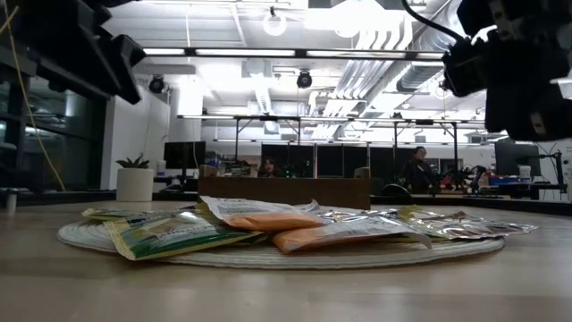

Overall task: Pick & Place Tea
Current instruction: Put the brown tea bag into the left section of the wooden organizer

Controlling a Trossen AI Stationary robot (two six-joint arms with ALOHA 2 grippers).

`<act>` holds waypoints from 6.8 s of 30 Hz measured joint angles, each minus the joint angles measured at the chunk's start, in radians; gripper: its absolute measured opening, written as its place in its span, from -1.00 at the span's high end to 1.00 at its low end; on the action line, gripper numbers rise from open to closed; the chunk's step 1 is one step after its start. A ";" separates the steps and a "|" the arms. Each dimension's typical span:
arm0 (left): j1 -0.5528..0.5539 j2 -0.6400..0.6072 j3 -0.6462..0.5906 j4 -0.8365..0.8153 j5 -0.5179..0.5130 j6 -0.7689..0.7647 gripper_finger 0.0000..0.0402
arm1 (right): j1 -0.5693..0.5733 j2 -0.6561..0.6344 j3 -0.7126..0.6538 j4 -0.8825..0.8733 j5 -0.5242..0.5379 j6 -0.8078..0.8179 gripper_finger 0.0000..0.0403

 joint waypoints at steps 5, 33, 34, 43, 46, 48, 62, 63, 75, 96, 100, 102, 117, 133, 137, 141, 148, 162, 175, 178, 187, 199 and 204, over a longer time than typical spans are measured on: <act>-0.063 0.000 0.000 -0.028 -0.060 -0.061 0.19 | 0.080 0.040 -0.090 0.151 0.027 0.148 0.94; -0.156 0.000 0.000 -0.044 -0.118 -0.184 0.19 | 0.201 0.387 -0.191 0.654 0.139 0.286 0.11; -0.156 0.000 0.000 -0.042 -0.117 -0.186 0.19 | 0.200 0.396 -0.191 0.669 0.139 0.285 0.11; -0.156 0.001 0.000 -0.041 -0.118 -0.194 0.19 | 0.201 0.436 -0.189 0.722 0.170 0.282 0.11; -0.156 0.001 0.000 -0.041 -0.118 -0.194 0.19 | 0.201 0.437 -0.189 0.723 0.176 0.282 0.11; -0.155 0.001 0.000 -0.041 -0.118 -0.194 0.19 | 0.198 0.437 -0.189 0.727 0.178 0.282 0.12; -0.155 0.001 0.000 -0.040 -0.118 -0.200 0.19 | 0.167 0.439 -0.189 0.750 0.170 0.268 0.17; -0.155 0.001 0.000 -0.040 -0.118 -0.200 0.19 | 0.167 0.439 -0.189 0.750 0.170 0.267 0.18; -0.155 0.001 0.000 -0.041 -0.118 -0.200 0.19 | 0.167 0.439 -0.189 0.750 0.155 0.264 0.50; -0.155 0.001 0.000 -0.041 -0.110 -0.201 0.19 | 0.167 0.438 -0.192 0.771 0.145 0.247 0.99; -0.155 0.001 0.000 -0.041 -0.103 -0.202 0.19 | 0.167 0.419 -0.192 0.782 0.143 0.227 1.00; -0.154 0.001 0.000 -0.041 -0.099 -0.202 0.19 | 0.167 0.392 -0.192 0.780 0.150 0.212 1.00; -0.153 -0.033 0.000 -0.034 -0.089 -0.190 0.19 | 0.110 0.040 -0.120 0.389 0.187 0.009 1.00; 0.063 -0.233 0.024 0.008 0.045 0.057 0.19 | -0.150 0.162 0.644 -0.520 0.069 -0.789 1.00; 0.197 -0.235 0.093 0.008 0.139 0.178 0.19 | -0.195 0.287 0.830 -0.647 0.041 -0.933 1.00; 0.307 -0.227 0.167 0.007 0.246 0.281 0.19 | -0.227 0.431 1.014 -0.765 0.000 -1.051 1.00; 0.429 -0.225 0.227 0.005 0.328 0.382 0.19 | -0.255 0.667 1.323 -0.984 -0.012 -1.194 1.00; 0.468 -0.139 0.232 0.125 0.309 0.518 0.19 | -0.305 0.908 1.718 -1.009 -0.010 -1.281 1.00; 0.469 -0.008 0.232 0.385 0.275 0.534 0.19 | -0.305 0.908 1.724 -0.984 -0.005 -1.288 1.00; 0.469 0.004 0.232 0.397 0.294 0.530 0.19 | -0.305 0.908 1.724 -0.985 0.000 -1.289 1.00; 0.469 0.020 0.232 0.403 0.290 0.510 0.19 | -0.305 0.908 1.724 -0.984 0.001 -1.301 1.00; 0.469 0.020 0.232 0.401 0.279 0.510 0.85 | -0.305 0.908 1.724 -0.982 0.001 -1.304 1.00; 0.469 0.020 0.232 0.401 0.276 0.529 0.98 | -0.305 0.907 1.724 -0.982 0.013 -1.304 1.00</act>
